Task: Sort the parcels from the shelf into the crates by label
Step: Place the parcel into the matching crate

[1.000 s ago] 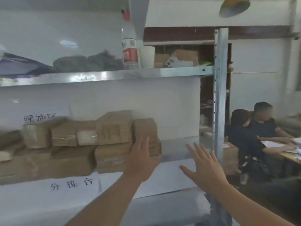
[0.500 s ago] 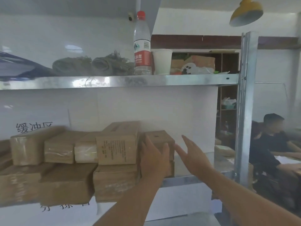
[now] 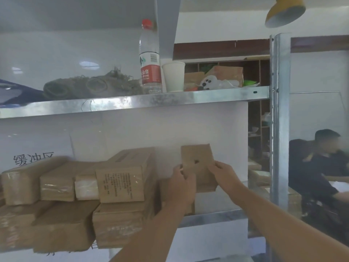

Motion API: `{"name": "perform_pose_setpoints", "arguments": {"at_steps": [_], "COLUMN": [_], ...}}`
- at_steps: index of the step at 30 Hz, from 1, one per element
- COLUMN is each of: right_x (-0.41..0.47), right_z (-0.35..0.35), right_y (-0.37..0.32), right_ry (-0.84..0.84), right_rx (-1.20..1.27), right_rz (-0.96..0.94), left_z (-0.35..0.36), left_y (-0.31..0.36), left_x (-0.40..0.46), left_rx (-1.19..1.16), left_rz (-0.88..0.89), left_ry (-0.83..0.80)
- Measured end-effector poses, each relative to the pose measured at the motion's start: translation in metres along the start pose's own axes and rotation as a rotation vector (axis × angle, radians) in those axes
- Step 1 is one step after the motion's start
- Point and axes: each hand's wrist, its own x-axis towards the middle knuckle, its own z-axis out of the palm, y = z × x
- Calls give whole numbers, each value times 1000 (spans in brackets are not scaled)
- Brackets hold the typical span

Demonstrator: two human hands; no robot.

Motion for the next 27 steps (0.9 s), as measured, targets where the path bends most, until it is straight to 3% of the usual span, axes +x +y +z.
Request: {"name": "perform_pose_setpoints", "arguments": {"at_steps": [5, 9, 11, 15, 20, 27], "right_x": [-31, -79, -106, -153, -208, -280], "right_z": [-46, -72, -80, -95, -133, -193], "right_y": [21, 33, 37, 62, 112, 137], "right_ry": [11, 142, 212, 338, 360, 524], "right_rx": [23, 204, 244, 209, 106, -67], "right_rz": [-58, 59, 90, 93, -19, 38], "left_z": [17, 28, 40, 85, 138, 190], "left_y": [-9, 1, 1, -15, -30, -5], "left_x": [-9, -30, -40, -72, -129, -203], "left_rx": [-178, -599, -662, -467, -476, -235], "left_rz": [167, -7, -68, 57, 259, 427], "left_ry": [-105, -266, -317, -417, -739, -826]}}
